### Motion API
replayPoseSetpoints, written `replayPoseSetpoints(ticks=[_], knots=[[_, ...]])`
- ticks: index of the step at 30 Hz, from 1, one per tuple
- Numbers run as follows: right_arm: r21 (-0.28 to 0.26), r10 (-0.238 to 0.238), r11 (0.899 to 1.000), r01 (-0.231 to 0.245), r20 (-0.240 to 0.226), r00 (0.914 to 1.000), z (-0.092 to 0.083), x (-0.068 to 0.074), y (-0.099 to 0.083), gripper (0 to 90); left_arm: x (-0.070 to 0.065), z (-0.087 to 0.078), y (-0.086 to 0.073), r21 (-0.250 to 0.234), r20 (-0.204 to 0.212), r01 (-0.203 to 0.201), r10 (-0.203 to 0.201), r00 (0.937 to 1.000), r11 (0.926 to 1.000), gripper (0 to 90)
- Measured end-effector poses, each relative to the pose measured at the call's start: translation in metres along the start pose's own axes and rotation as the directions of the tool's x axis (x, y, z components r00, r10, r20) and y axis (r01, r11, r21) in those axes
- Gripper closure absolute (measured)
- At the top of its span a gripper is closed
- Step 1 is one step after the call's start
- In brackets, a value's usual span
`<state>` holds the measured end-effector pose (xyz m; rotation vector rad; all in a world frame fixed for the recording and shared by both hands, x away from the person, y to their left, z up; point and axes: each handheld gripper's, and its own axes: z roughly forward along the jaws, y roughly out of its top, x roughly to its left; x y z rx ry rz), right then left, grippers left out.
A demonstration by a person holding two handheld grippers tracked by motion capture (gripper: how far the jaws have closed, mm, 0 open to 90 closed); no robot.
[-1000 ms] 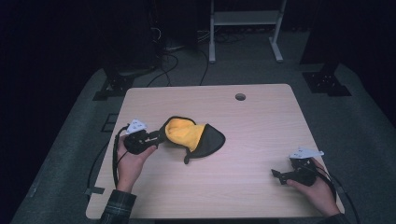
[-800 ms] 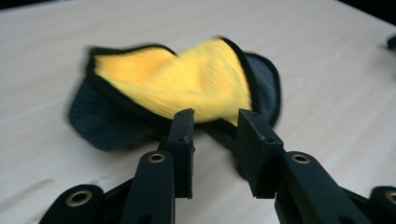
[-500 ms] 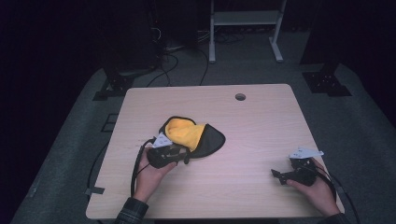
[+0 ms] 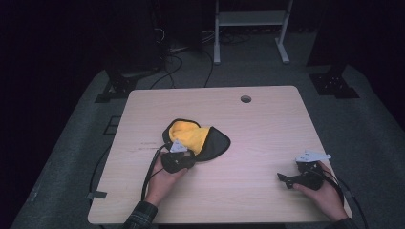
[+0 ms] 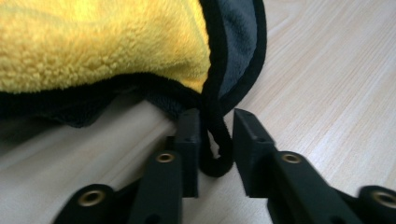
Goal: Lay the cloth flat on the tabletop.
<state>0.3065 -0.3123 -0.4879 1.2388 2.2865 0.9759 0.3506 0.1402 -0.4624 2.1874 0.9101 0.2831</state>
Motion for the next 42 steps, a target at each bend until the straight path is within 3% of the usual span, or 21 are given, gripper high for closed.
replayPoseSetpoints(ticks=[4,14,18,23,26,27,28,29,30,31,32,33,34,35,36,37,38,39,41,42], knots=[[0.0,0.0,1.0,0.0,0.0,1.0,0.0,0.0,0.0,2.6,0.001,-0.002,0.001,0.01,0.012,0.005,-0.005,0.9999,0.9999,85.9],[0.0,0.0,1.0,0.0,0.0,1.0,0.0,0.0,0.0,2.6,0.004,-0.026,0.011,-0.074,0.027,0.025,-0.023,0.9994,0.9969,87.5],[0.0,0.0,1.0,0.0,0.0,1.0,0.0,0.0,0.0,2.6,0.015,-0.047,0.015,-0.146,0.006,0.053,-0.053,0.9986,0.9879,87.7],[0.0,0.0,1.0,0.0,0.0,1.0,0.0,0.0,0.0,2.6,0.031,-0.066,0.013,-0.188,-0.029,0.079,-0.086,0.9959,0.9789,87.7],[-0.001,0.002,1.0,-0.002,0.003,1.0,0.0,0.0,0.0,3.8,0.051,-0.086,0.003,-0.228,-0.076,0.121,-0.142,0.9869,0.9661,87.7],[-0.001,0.002,1.0,-0.002,0.003,1.0,0.0,0.0,0.0,3.8,0.051,-0.086,0.003,-0.228,-0.076,0.121,-0.142,0.9869,0.9661,87.7],[-0.005,0.008,1.0,-0.008,0.006,1.0,-0.001,0.0,0.0,5.3,0.061,-0.096,-0.004,-0.24,-0.113,0.141,-0.172,0.9786,0.9605,87.7],[-0.005,0.008,1.0,-0.008,0.006,1.0,-0.001,0.0,0.0,5.3,0.061,-0.096,-0.004,-0.24,-0.113,0.141,-0.172,0.9786,0.9605,87.7],[-0.005,0.007,1.0,-0.007,0.007,0.9999,-0.001,0.0,0.0,5.4,0.072,-0.104,-0.011,-0.249,-0.139,0.164,-0.203,0.9692,0.9544,87.7],[-0.005,0.008,1.0,-0.008,0.008,0.9999,-0.001,0.0,0.0,5.4,0.072,-0.104,-0.011,-0.249,-0.139,0.164,-0.203,0.9692,0.9544,87.6],[-0.006,0.007,1.0,-0.007,0.008,0.9999,0.0,0.0,0.0,5.4,0.084,-0.11,-0.018,-0.256,-0.166,0.187,-0.234,0.9579,0.9484,87.6],[-0.006,0.007,1.0,-0.007,0.008,0.9999,0.0,0.0,0.0,5.4,0.084,-0.11,-0.018,-0.256,-0.166,0.187,-0.234,0.9579,0.9484,87.7],[-0.006,0.007,1.0,-0.007,0.008,0.9999,0.0,0.0,0.0,5.4,0.09,-0.113,-0.022,-0.256,-0.181,0.199,-0.25,0.9514,0.9458,87.7],[-0.006,0.007,1.0,-0.007,0.008,0.9999,0.0,0.0,0.0,5.4,0.095,-0.115,-0.026,-0.256,-0.198,0.214,-0.268,0.9429,0.9426,87.7],[-0.007,0.007,1.0,-0.006,0.008,0.9999,0.0,0.0,0.0,5.4,0.106,-0.118,-0.035,-0.263,-0.229,0.24,-0.303,0.9251,0.9344,87.6],[-0.007,0.007,1.0,-0.006,0.008,0.9999,0.0,0.0,0.0,5.4,0.106,-0.118,-0.035,-0.263,-0.229,0.24,-0.303,0.9251,0.9344,87.6],[-0.006,0.008,1.0,-0.007,0.008,0.9999,0.0,0.0,0.0,5.4,0.115,-0.12,-0.043,-0.257,-0.266,0.262,-0.329,0.906,0.9301,87.6],[-0.006,0.008,1.0,-0.007,0.008,0.9999,0.0,0.0,0.0,5.4,0.115,-0.12,-0.043,-0.257,-0.266,0.262,-0.329,0.906,0.9301,87.6],[-0.006,0.007,1.0,-0.007,0.008,0.9999,0.0,0.0,0.0,5.4,0.123,-0.12,-0.052,-0.246,-0.272,0.297,-0.36,0.8926,0.9227,87.1],[-0.006,0.007,1.0,-0.007,0.008,0.9999,0.0,0.0,0.0,5.4,0.123,-0.12,-0.052,-0.246,-0.272,0.297,-0.36,0.8926,0.9227,85.9]])
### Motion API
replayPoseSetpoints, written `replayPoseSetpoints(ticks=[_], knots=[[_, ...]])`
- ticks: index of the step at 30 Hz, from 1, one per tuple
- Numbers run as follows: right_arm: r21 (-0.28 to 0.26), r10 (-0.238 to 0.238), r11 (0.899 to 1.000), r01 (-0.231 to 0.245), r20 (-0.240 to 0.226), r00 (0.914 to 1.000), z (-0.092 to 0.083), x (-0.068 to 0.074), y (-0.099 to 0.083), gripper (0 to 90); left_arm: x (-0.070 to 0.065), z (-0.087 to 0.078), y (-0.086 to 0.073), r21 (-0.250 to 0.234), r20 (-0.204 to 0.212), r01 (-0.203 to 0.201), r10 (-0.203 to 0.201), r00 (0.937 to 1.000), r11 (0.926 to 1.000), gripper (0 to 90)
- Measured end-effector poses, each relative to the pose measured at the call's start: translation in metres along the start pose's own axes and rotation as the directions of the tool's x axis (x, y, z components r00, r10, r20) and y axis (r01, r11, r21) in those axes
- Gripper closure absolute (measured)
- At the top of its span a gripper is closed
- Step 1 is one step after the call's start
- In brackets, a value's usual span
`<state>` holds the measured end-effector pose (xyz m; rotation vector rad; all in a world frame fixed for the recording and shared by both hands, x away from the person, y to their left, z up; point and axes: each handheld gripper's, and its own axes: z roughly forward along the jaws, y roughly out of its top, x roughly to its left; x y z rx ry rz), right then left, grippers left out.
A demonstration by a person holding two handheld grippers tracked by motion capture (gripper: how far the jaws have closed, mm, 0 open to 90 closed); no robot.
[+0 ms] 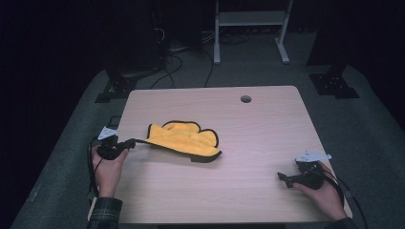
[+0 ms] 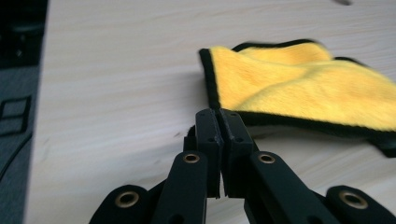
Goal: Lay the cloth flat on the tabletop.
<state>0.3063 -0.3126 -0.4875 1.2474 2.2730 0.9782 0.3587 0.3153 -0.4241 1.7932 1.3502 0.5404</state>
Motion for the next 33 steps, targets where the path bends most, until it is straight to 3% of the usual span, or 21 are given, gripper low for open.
replayPoseSetpoints(ticks=[4,6,8,9,12,14,15,16,17,18,19,20,23,24,25,26,27,28,29,30,33], knots=[[-0.001,-0.001,1.0,0.001,0.0,1.0,0.0,0.0,0.0,5.4,-0.004,0.001,0.001,-0.003,-0.002,-0.017,0.017,0.9999,0.9999,77.0],[0.0,-0.001,1.0,0.001,0.0,1.0,0.0,0.0,0.0,5.4,-0.011,0.001,0.004,-0.009,0.003,-0.034,0.034,0.9994,0.9994,67.0],[0.0,0.0,1.0,0.0,0.0,1.0,0.0,0.0,0.0,5.4,-0.025,0.005,0.007,-0.006,0.035,-0.06,0.06,0.9976,0.9982,64.3],[0.0,-0.001,1.0,0.001,0.001,1.0,0.0,0.0,0.0,5.4,-0.025,0.005,0.007,-0.006,0.035,-0.06,0.06,0.9976,0.9982,62.8],[0.0,-0.001,1.0,0.001,0.001,1.0,0.0,0.0,0.0,5.4,-0.046,0.015,0.009,0.009,0.092,-0.112,0.111,0.9896,0.9937,60.7],[0.0,0.0,1.0,0.0,0.0,1.0,0.0,0.0,0.0,5.4,-0.063,0.022,0.01,0.015,0.137,-0.148,0.145,0.9799,0.9888,58.2],[0.0,0.0,1.0,0.0,0.0,1.0,0.0,0.0,0.0,5.4,-0.08,0.03,0.011,0.017,0.174,-0.182,0.176,0.9688,0.9831,56.4],[0.0,0.0,1.0,0.0,0.0,1.0,0.0,0.0,0.0,5.4,-0.08,0.03,0.011,0.017,0.174,-0.182,0.176,0.9688,0.9831,55.7],[0.0,0.0,1.0,0.0,0.0,1.0,0.0,0.0,0.0,5.4,-0.089,0.033,0.01,0.023,0.191,-0.2,0.192,0.9626,0.9795,55.7],[0.0,-0.001,1.0,0.001,0.0,1.0,0.0,0.0,0.0,5.4,-0.104,0.04,0.01,0.026,0.221,-0.233,0.222,0.9497,0.9722,54.4],[0.0,-0.001,1.0,0.001,0.0,1.0,0.0,0.0,0.0,5.4,-0.104,0.04,0.01,0.026,0.221,-0.233,0.222,0.9497,0.9722,54.1],[0.0,-0.001,1.0,0.001,0.0,1.0,0.0,0.0,0.0,5.4,-0.111,0.043,0.01,0.022,0.238,-0.244,0.232,0.9431,0.9694,54.1],[0.0,-0.001,1.0,0.001,-0.001,1.0,0.0,0.0,0.0,5.4,-0.133,0.052,0.01,0.016,0.287,-0.279,0.263,0.9212,0.9602,53.2],[0.0,-0.001,1.0,0.001,0.0,1.0,0.0,0.0,0.0,5.4,-0.148,0.058,0.01,0.014,0.308,-0.304,0.285,0.9078,0.9525,52.9],[0.0,-0.001,1.0,0.001,0.0,1.0,0.0,0.0,0.0,5.4,-0.148,0.058,0.01,0.014,0.308,-0.304,0.285,0.9078,0.9525,52.7],[0.0,-0.001,1.0,0.001,-0.001,1.0,0.0,0.0,0.0,5.4,-0.161,0.063,0.009,0.01,0.33,-0.327,0.306,0.8931,0.9449,52.6],[0.0,-0.001,1.0,0.001,-0.001,1.0,0.0,0.0,0.0,5.4,-0.161,0.063,0.009,0.01,0.33,-0.327,0.306,0.8931,0.9449,52.4],[0.0,-0.001,1.0,0.001,-0.001,1.0,0.0,0.0,0.0,5.4,-0.172,0.069,0.009,0.009,0.348,-0.351,0.326,0.8793,0.9365,52.3],[0.0,-0.001,1.0,0.001,-0.001,1.0,0.0,0.0,0.0,5.4,-0.172,0.069,0.009,0.009,0.348,-0.351,0.326,0.8793,0.9365,52.2],[0.0,-0.001,1.0,0.001,-0.001,1.0,0.0,0.0,0.0,5.4,-0.182,0.074,0.009,0.012,0.364,-0.368,0.339,0.8676,0.9298,52.1],[0.0,-0.001,1.0,0.001,-0.001,1.0,0.0,0.0,0.0,5.4,-0.196,0.081,0.007,0.02,0.381,-0.393,0.357,0.8531,0.9193,51.1]])
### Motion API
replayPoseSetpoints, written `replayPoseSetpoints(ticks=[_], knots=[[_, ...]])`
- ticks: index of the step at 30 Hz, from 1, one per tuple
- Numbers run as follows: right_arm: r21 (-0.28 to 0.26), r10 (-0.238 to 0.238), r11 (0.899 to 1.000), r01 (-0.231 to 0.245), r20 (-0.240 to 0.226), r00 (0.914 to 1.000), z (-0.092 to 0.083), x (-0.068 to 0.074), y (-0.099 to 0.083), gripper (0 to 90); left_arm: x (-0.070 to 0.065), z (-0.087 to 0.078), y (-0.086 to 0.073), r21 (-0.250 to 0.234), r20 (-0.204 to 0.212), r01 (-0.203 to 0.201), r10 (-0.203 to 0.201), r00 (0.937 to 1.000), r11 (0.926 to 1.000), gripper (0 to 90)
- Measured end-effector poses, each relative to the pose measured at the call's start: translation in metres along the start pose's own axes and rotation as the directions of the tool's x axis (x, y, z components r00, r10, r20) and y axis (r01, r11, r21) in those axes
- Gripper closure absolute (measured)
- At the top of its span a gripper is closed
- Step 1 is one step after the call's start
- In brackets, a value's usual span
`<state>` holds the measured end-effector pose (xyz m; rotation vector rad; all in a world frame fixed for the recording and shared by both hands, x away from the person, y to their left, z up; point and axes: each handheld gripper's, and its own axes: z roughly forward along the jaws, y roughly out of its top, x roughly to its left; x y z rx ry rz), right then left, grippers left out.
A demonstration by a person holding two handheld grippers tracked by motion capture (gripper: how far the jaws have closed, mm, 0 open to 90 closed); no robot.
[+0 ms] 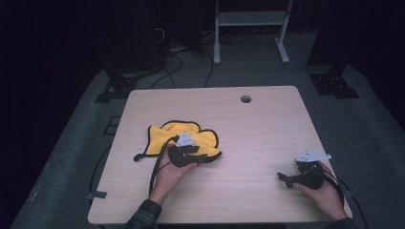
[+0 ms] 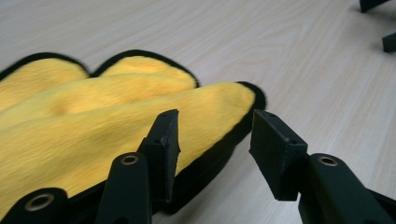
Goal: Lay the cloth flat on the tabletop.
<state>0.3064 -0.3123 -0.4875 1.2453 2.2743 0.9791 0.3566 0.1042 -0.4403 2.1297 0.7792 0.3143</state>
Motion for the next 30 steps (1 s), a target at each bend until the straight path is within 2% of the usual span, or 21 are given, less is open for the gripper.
replayPoseSetpoints(ticks=[2,3,8,12,14,16,17,20,22,23,24,25,27,29,30], knots=[[0.0,-0.001,1.0,0.001,-0.001,1.0,0.0,0.0,0.0,5.4,-0.003,0.004,0.001,0.008,0.0,-0.013,0.013,0.9999,0.9999,50.3],[0.0,-0.001,1.0,0.001,-0.001,1.0,0.0,0.0,0.0,5.4,-0.008,0.012,0.003,0.024,0.0,-0.039,0.039,0.9992,0.9989,50.0],[0.0,-0.002,1.0,0.002,-0.001,1.0,0.0,0.0,0.0,5.4,-0.016,0.028,0.006,0.056,-0.008,-0.064,0.065,0.9979,0.9963,49.7],[-0.001,-0.003,1.0,0.003,-0.003,1.0,0.0,0.0,0.0,5.4,-0.016,0.04,0.006,0.079,-0.025,-0.075,0.077,0.9967,0.9941,51.2],[0.0,-0.002,1.0,0.002,-0.004,1.0,0.0,0.001,0.0,5.4,-0.016,0.043,0.006,0.092,-0.04,-0.089,0.093,0.9949,0.9918,59.9],[0.0,-0.002,1.0,0.002,-0.004,1.0,0.0,0.001,0.0,5.4,-0.014,0.043,0.007,0.092,-0.044,-0.091,0.095,0.9945,0.9916,74.6],[0.0,-0.002,1.0,0.002,-0.004,1.0,0.0,0.001,0.0,5.4,-0.012,0.04,0.008,0.086,-0.027,-0.074,0.076,0.9967,0.9935,83.4],[0.0,-0.002,1.0,0.002,-0.004,1.0,0.0,0.001,0.0,5.4,-0.012,0.036,0.009,0.078,-0.019,-0.075,0.076,0.9969,0.9941,84.8],[0.0,0.0,1.0,0.0,-0.003,1.0,0.0,0.001,0.0,7.2,-0.013,0.029,0.01,0.054,-0.012,-0.062,0.063,0.998,0.9966,84.8],[-0.004,-0.001,1.0,0.001,-0.002,1.0,-0.003,0.001,0.001,19.9,-0.013,0.02,0.01,0.033,-0.003,-0.061,0.061,0.9981,0.9976,84.8],[0.005,-0.001,1.0,0.001,-0.006,1.0,-0.004,0.001,0.003,23.7,-0.013,0.02,0.01,0.033,-0.003,-0.061,0.061,0.9981,0.9976,84.7],[0.005,-0.001,1.0,0.001,-0.006,1.0,-0.004,0.001,0.003,23.7,-0.014,0.014,0.01,0.021,0.001,-0.055,0.055,0.9985,0.9983,84.7],[0.015,-0.003,1.0,0.003,-0.01,0.9999,-0.005,0.003,0.006,30.6,-0.012,0.003,0.009,0.0,0.007,-0.045,0.045,0.999,0.999,84.7],[0.003,-0.015,1.0,0.015,-0.039,0.9991,-0.005,0.006,0.011,34.2,-0.007,-0.016,0.005,-0.023,0.012,-0.021,0.022,0.9997,0.9995,84.7],[0.003,-0.015,1.0,0.015,-0.039,0.9991,-0.005,0.006,0.011,34.2,-0.007,-0.016,0.005,-0.023,0.012,-0.021,0.022,0.9997,0.9995,84.7]])
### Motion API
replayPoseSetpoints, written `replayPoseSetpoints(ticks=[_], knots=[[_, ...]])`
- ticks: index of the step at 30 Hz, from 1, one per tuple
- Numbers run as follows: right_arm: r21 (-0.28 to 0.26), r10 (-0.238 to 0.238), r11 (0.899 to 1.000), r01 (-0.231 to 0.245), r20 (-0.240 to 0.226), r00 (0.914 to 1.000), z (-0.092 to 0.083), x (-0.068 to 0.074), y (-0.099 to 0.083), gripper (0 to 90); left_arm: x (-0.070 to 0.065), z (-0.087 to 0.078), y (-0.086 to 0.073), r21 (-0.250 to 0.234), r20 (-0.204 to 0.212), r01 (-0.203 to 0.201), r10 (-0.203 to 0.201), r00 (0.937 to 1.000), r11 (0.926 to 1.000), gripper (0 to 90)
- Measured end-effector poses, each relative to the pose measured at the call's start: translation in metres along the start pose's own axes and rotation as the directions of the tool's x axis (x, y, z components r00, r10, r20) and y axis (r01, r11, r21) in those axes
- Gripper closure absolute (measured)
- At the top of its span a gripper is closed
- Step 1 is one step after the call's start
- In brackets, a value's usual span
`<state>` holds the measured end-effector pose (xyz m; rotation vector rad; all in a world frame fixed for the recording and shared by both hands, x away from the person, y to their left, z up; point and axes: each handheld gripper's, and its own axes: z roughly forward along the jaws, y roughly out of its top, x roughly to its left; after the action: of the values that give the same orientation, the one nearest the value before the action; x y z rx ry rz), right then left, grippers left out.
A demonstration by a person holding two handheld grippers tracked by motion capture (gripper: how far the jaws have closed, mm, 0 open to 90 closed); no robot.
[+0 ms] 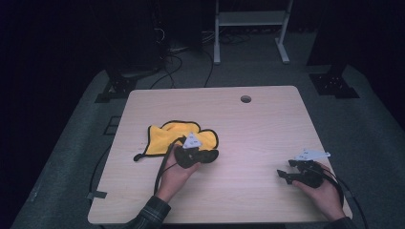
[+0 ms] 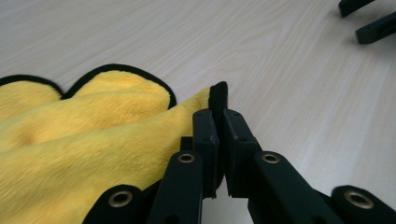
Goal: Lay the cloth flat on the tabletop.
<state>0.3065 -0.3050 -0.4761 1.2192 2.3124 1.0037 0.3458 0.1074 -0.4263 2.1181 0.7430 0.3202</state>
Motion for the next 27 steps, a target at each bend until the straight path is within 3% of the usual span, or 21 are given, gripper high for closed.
replayPoseSetpoints(ticks=[1,2,4,8,11,14,19,21,27], knots=[[-0.01,0.007,1.0,-0.007,-0.021,0.9998,0.001,0.003,0.005,36.6,0.005,-0.013,-0.005,-0.013,-0.011,0.014,-0.014,0.9998,0.9998,84.8],[-0.01,0.007,1.0,-0.007,-0.021,0.9998,0.001,0.003,0.005,36.6,0.005,-0.013,-0.005,-0.013,-0.011,0.014,-0.014,0.9998,0.9998,84.7],[-0.034,0.006,0.999,-0.008,-0.065,0.9979,0.003,0.007,0.015,39.4,0.012,-0.031,-0.015,-0.027,-0.035,0.042,-0.043,0.9985,0.9988,84.7],[-0.055,-0.023,0.998,0.017,-0.102,0.9945,0.008,0.016,0.028,41.5,0.022,-0.047,-0.028,-0.041,-0.062,0.08,-0.082,0.9947,0.996,84.8],[-0.084,-0.059,0.995,0.047,-0.158,0.9856,0.02,0.03,0.048,44.5,0.032,-0.063,-0.043,-0.045,-0.091,0.115,-0.118,0.9888,0.9924,84.8],[-0.087,-0.069,0.995,0.054,-0.184,0.9806,0.027,0.038,0.057,45.4,0.036,-0.069,-0.048,-0.047,-0.105,0.126,-0.131,0.9858,0.9908,84.8],[-0.108,-0.117,0.99,0.094,-0.238,0.9641,0.048,0.062,0.078,46.5,0.046,-0.083,-0.057,-0.057,-0.156,0.149,-0.157,0.9752,0.9871,84.8],[-0.103,-0.15,0.986,0.129,-0.241,0.9589,0.063,0.072,0.091,46.3,0.05,-0.09,-0.062,-0.059,-0.181,0.164,-0.173,0.9682,0.9846,84.8],[-0.112,-0.165,0.984,0.141,-0.245,0.9555,0.086,0.08,0.113,45.5,0.055,-0.099,-0.07,-0.064,-0.203,0.18,-0.19,0.9606,0.9815,84.8]])
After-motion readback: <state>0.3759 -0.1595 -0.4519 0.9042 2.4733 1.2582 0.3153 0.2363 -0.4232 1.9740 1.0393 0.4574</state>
